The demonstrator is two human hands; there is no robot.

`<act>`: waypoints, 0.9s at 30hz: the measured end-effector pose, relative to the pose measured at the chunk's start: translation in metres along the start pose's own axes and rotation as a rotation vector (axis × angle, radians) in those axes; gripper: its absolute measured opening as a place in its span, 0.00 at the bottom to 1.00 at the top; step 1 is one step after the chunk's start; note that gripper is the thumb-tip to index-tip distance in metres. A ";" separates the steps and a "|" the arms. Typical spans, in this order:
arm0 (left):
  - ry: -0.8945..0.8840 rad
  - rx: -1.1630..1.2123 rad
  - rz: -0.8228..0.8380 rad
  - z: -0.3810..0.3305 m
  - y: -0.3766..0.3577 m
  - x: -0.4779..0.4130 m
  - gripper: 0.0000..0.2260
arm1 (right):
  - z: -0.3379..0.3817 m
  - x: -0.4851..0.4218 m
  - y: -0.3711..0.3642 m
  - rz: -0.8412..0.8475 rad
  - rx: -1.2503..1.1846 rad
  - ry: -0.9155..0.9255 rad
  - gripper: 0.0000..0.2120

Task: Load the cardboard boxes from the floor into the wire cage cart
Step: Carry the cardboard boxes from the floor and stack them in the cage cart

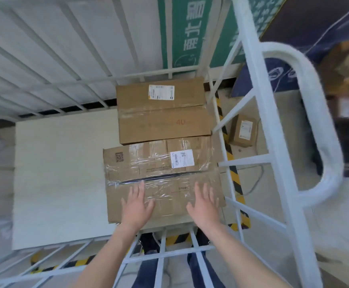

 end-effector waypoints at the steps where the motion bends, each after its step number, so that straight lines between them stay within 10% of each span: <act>1: -0.008 0.019 0.015 -0.019 0.010 0.018 0.33 | 0.003 0.018 0.010 -0.011 -0.006 0.014 0.36; 15: -0.305 0.434 -0.010 -0.229 0.034 0.271 0.30 | -0.047 0.266 0.147 -0.359 -0.458 -0.074 0.31; 27: -0.946 -0.060 0.404 -0.361 -0.103 0.418 0.30 | -0.232 0.455 0.072 -0.714 -0.662 -0.749 0.30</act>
Point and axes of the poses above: each hand's wrist, its own x-axis away from the middle knuckle, its own y-axis out of the back of the hand, z = x × y, the point moved 1 cm from there along -x, towards the middle knuckle, and after that the axes turned 15 degrees about x, right-handed, at the moved point
